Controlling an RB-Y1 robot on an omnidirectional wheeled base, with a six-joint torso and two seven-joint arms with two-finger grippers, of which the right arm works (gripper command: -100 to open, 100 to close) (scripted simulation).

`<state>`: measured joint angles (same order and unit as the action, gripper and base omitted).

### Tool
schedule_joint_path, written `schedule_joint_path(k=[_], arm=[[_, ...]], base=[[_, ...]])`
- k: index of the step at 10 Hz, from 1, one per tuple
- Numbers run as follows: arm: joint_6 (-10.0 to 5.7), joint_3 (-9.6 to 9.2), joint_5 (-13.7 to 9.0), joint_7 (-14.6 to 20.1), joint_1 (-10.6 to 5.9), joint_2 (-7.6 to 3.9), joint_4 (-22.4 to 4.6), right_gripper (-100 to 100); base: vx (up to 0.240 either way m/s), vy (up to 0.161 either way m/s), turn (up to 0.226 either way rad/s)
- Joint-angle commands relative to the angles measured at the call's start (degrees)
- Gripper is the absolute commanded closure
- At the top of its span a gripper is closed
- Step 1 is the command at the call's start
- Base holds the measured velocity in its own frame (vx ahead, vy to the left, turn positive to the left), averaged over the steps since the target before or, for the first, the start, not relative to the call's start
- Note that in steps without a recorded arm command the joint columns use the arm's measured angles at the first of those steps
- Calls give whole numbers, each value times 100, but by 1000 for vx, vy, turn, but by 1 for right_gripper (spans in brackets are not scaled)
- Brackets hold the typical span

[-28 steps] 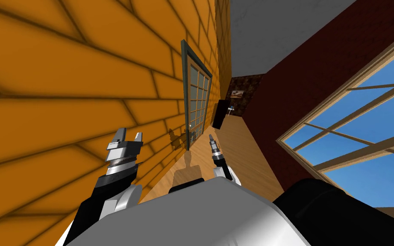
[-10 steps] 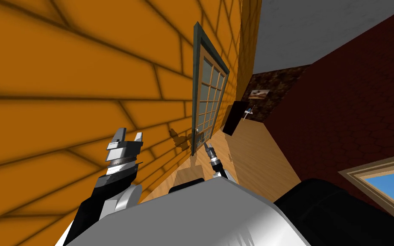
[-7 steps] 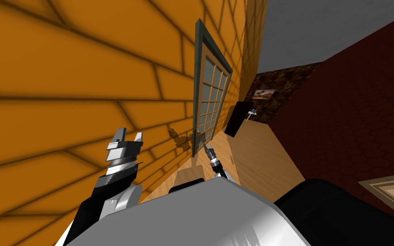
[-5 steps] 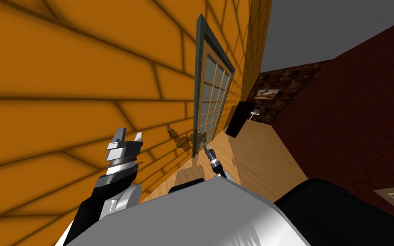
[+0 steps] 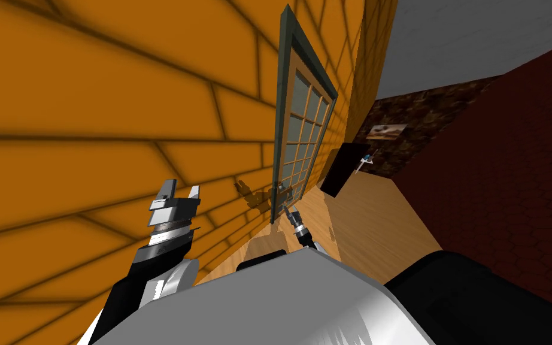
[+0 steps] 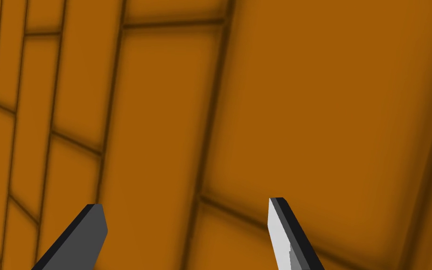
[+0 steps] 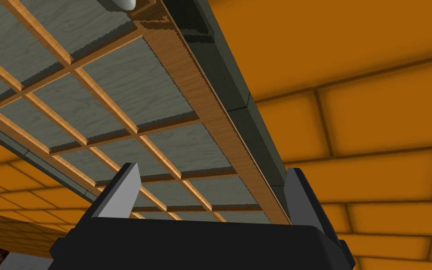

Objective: Pull the door open

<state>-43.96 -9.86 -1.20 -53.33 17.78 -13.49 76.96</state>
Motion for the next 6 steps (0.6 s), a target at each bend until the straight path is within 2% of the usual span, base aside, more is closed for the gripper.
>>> schedule_joint_path(k=[1, 5, 6], arm=[[-53, -38, 9, -182, -8, -23, -127, -100], [-183, -112, 23, -562, -76, -85, -482, -100], [-246, -148, 29, -745, -109, -114, -653, -100]], base=[[79, -63, 87], [75, -65, 95], [98, -75, 133]])
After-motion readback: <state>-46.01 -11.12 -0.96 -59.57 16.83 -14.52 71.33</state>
